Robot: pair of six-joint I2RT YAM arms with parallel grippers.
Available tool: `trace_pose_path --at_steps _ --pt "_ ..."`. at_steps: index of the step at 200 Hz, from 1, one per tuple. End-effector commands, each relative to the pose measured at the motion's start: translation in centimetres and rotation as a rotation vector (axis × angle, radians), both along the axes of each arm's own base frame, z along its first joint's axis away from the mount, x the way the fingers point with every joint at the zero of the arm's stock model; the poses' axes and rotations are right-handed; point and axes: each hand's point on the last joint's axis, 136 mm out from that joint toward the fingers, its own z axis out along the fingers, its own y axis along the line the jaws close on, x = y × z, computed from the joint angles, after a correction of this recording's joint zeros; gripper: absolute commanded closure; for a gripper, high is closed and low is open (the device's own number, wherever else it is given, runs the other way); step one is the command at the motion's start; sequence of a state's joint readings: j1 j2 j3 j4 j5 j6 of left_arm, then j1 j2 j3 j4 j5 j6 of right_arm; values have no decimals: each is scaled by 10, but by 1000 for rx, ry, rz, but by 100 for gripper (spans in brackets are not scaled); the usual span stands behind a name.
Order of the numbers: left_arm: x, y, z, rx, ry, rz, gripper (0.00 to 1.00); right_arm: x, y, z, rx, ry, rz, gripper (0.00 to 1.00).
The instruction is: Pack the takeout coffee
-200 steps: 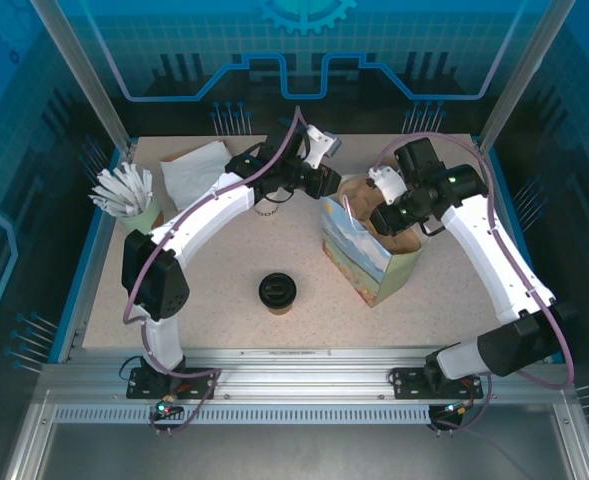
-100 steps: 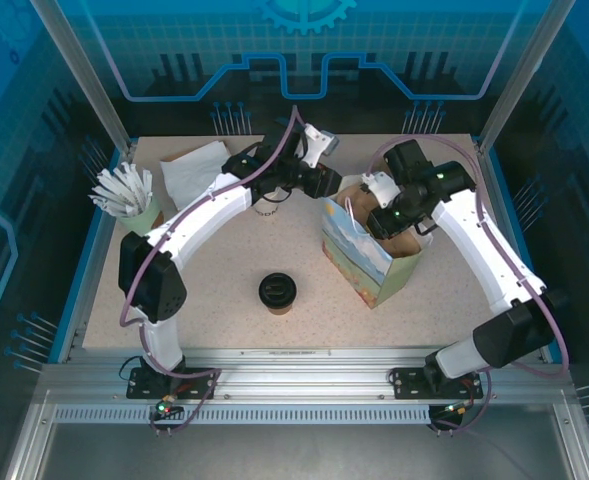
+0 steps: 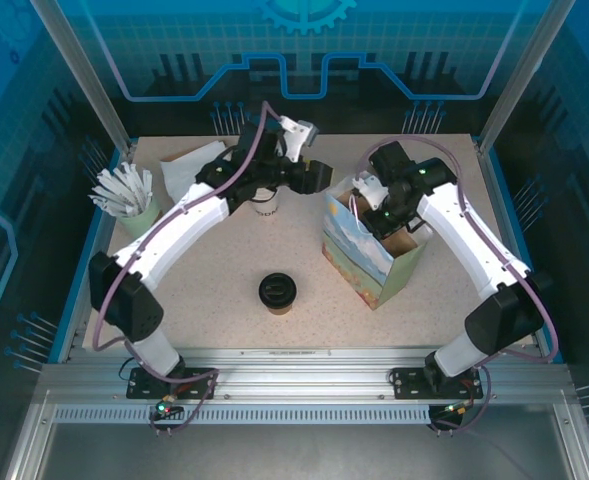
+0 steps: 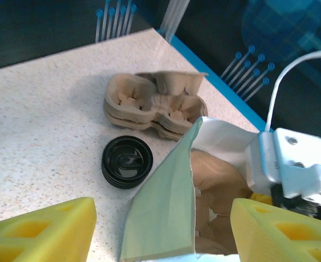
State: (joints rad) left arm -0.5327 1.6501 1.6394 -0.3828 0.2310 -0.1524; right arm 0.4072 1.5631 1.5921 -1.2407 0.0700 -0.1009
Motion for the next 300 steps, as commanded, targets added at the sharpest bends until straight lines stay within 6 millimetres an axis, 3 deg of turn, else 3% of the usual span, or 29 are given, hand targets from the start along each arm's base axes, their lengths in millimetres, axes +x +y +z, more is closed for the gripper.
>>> trace_pose_path --at_steps 1,88,127,228,300 --pt "-2 23 27 -63 -63 98 31 0 4 -11 -19 25 -2 71" --pt "-37 49 26 -112 -74 140 28 5 17 -55 -23 72 7 67" --pt "-40 53 19 -105 -64 146 28 9 20 -71 -21 83 3 63" --pt "-44 60 -1 -76 -38 173 27 8 40 -138 -46 138 83 59" --pt "-48 65 -5 -69 -36 184 27 6 35 -174 -89 164 102 53"
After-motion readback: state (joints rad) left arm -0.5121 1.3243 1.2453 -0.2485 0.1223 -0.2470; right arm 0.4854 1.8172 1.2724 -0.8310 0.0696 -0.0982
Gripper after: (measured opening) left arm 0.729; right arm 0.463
